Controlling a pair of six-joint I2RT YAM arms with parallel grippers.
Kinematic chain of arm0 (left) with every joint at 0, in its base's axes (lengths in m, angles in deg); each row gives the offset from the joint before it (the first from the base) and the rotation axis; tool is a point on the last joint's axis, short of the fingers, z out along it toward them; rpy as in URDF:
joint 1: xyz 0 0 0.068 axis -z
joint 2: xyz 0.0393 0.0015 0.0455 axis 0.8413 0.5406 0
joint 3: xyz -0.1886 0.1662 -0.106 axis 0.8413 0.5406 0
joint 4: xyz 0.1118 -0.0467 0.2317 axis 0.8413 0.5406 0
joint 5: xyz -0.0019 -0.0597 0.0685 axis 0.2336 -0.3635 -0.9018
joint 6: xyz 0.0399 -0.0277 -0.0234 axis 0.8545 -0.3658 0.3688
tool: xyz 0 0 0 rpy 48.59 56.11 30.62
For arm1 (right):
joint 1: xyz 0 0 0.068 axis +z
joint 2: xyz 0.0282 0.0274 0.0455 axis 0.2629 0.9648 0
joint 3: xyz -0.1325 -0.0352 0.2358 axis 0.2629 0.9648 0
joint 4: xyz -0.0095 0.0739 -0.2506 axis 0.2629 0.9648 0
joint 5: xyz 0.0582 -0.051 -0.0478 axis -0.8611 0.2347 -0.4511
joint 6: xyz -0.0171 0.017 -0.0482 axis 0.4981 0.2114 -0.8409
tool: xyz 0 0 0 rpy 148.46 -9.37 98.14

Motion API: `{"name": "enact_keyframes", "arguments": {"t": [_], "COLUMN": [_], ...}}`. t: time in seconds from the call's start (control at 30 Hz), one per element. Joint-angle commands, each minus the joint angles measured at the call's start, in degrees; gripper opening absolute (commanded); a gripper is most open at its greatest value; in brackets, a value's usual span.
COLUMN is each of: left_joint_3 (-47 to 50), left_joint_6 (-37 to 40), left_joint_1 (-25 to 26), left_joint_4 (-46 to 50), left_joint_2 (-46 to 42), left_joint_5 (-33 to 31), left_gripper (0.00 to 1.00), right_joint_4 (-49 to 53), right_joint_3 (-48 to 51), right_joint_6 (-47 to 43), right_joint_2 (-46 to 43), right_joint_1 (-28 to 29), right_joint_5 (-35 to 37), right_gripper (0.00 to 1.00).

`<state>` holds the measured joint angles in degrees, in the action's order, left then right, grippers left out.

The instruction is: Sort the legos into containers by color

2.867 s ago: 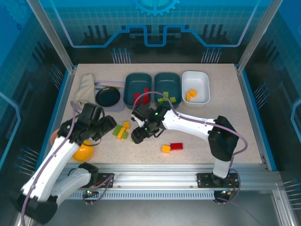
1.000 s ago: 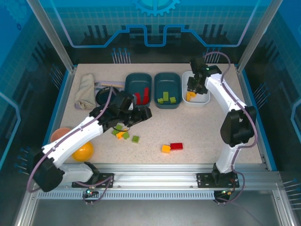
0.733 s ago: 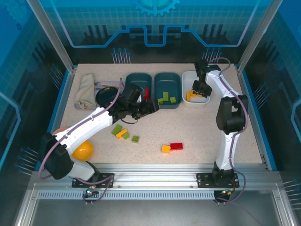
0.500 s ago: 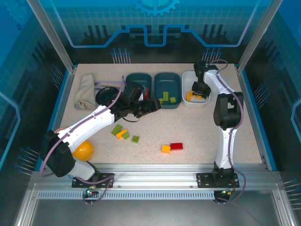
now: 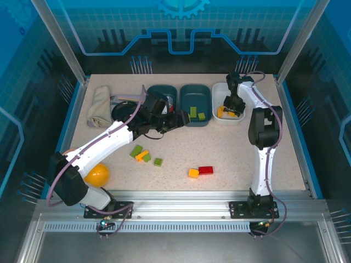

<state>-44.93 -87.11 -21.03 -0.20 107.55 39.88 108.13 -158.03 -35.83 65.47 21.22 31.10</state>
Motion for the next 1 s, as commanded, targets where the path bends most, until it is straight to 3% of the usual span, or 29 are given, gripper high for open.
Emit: {"name": "enact_keyframes", "arguments": {"t": [0.0,0.17,0.37,0.53,0.73,0.97], "left_joint_3": [-3.38,-5.21,-5.54,-6.50,-10.12,-13.26], "left_joint_6": [1.51,2.29,3.34,7.05,21.98,36.51], "left_joint_1": [0.79,1.46,2.22,3.53,8.84,15.64], "left_joint_4": [0.23,1.66,3.29,5.91,14.68,19.12], "left_joint_2": [0.67,1.04,0.34,0.81,7.98,16.97], "left_joint_5": [1.53,1.30,0.45,1.02,2.76,0.23], "left_gripper": [0.77,0.77,0.77,0.78,0.80,0.77], "right_joint_4": [0.91,0.75,1.31,0.93,-2.04,-0.97], "right_joint_3": [-0.21,-0.50,-2.83,-2.66,14.00,39.58], "right_joint_6": [-0.18,-0.53,-1.48,-3.08,-6.90,-2.44], "right_joint_2": [0.78,-0.70,-5.44,-14.55,-33.62,-61.32], "right_joint_1": [-0.95,-0.93,-0.28,1.52,8.52,14.42], "right_joint_5": [-1.56,-2.92,-2.94,-2.31,-2.24,-9.21], "right_gripper": [0.39,0.52,0.54,0.55,0.62,0.65]}}
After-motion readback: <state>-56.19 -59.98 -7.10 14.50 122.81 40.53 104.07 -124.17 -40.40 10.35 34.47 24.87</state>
